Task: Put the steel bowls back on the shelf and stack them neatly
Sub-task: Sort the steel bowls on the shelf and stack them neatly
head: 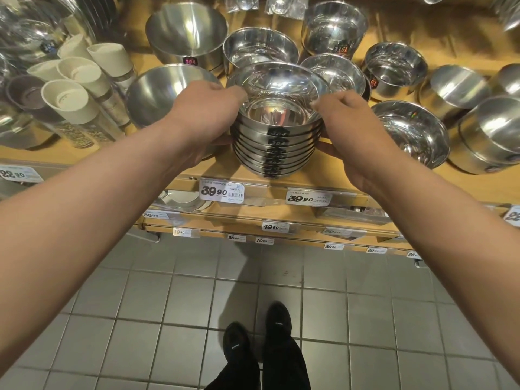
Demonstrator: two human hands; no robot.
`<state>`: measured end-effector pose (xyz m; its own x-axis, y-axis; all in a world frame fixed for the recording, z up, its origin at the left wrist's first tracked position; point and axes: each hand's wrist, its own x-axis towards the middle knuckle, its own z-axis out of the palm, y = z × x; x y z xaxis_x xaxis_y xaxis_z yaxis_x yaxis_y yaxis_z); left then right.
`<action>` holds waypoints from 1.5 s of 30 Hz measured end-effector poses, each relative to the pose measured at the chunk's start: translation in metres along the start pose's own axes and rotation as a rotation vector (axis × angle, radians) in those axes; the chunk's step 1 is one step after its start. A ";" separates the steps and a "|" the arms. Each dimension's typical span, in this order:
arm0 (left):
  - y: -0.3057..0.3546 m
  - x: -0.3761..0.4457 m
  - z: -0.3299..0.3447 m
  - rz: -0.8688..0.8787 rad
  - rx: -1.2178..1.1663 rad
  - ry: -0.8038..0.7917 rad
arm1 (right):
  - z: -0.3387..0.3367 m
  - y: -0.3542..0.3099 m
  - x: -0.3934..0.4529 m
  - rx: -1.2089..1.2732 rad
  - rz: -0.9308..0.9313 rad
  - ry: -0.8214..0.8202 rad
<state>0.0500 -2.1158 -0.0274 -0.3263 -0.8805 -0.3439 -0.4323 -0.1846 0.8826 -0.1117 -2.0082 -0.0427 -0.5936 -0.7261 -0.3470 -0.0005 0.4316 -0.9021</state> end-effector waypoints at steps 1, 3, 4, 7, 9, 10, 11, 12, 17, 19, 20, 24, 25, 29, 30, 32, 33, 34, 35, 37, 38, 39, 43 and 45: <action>-0.001 0.000 0.001 0.001 0.001 0.009 | 0.000 0.000 0.000 -0.010 0.013 0.004; -0.003 0.001 0.002 -0.010 -0.023 0.033 | 0.001 -0.002 -0.001 -0.008 0.035 -0.007; -0.004 0.001 0.002 -0.021 -0.041 0.041 | 0.001 -0.003 -0.002 0.009 0.047 -0.020; -0.004 -0.004 0.003 -0.036 -0.053 0.073 | 0.000 -0.004 -0.002 0.080 0.062 -0.035; -0.007 -0.008 0.004 0.003 -0.010 0.088 | -0.001 -0.002 -0.004 0.080 0.042 -0.029; -0.009 -0.009 0.004 0.024 0.005 0.088 | -0.001 -0.001 -0.005 0.068 0.027 -0.025; -0.010 -0.010 0.004 0.038 0.011 0.085 | -0.002 0.001 -0.006 0.060 0.012 -0.024; -0.010 -0.010 0.003 0.044 0.013 0.083 | -0.002 0.002 -0.007 0.058 0.000 -0.026; -0.009 -0.013 0.005 0.058 0.015 0.069 | -0.003 0.004 -0.009 0.046 -0.036 -0.008; -0.010 -0.014 0.005 0.070 0.017 0.066 | -0.003 0.004 -0.010 0.033 -0.048 0.003; -0.010 -0.015 0.005 0.077 0.016 0.060 | -0.004 0.004 -0.011 0.028 -0.054 0.003; -0.013 -0.013 0.004 0.078 -0.020 0.052 | -0.004 0.003 -0.012 0.015 -0.076 -0.013; -0.014 -0.013 0.005 0.078 -0.022 0.047 | -0.004 0.003 -0.013 0.015 -0.080 -0.018; -0.017 -0.012 0.007 0.070 -0.030 0.049 | -0.002 0.004 -0.014 -0.001 -0.117 -0.035; -0.017 -0.013 0.007 0.071 -0.030 0.053 | -0.002 0.005 -0.014 -0.004 -0.123 -0.031; -0.018 -0.013 0.007 0.078 -0.026 0.056 | -0.002 0.005 -0.015 -0.005 -0.131 -0.022; -0.018 -0.013 0.008 0.080 -0.026 0.058 | -0.002 0.005 -0.015 -0.008 -0.134 -0.017; -0.019 -0.013 0.008 0.083 -0.029 0.062 | -0.001 0.005 -0.015 -0.013 -0.138 -0.014; -0.019 -0.013 0.008 0.087 -0.030 0.068 | -0.001 0.006 -0.015 -0.018 -0.146 -0.013; -0.019 -0.013 0.009 0.094 -0.025 0.079 | -0.001 0.007 -0.016 -0.024 -0.170 -0.013; -0.019 -0.012 0.010 0.095 -0.016 0.087 | 0.000 0.007 -0.016 -0.027 -0.179 -0.012; -0.020 -0.011 0.011 0.095 -0.005 0.098 | 0.000 0.007 -0.016 -0.028 -0.184 -0.010; -0.019 -0.011 0.010 0.086 0.002 0.105 | 0.000 0.006 -0.014 -0.030 -0.179 0.005; -0.017 -0.011 0.011 0.090 0.001 0.102 | 0.001 0.006 -0.014 -0.024 -0.174 0.007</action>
<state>0.0519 -2.0981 -0.0419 -0.2765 -0.9334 -0.2285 -0.4062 -0.1020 0.9081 -0.1027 -1.9958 -0.0430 -0.5883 -0.7875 -0.1840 -0.1229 0.3119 -0.9421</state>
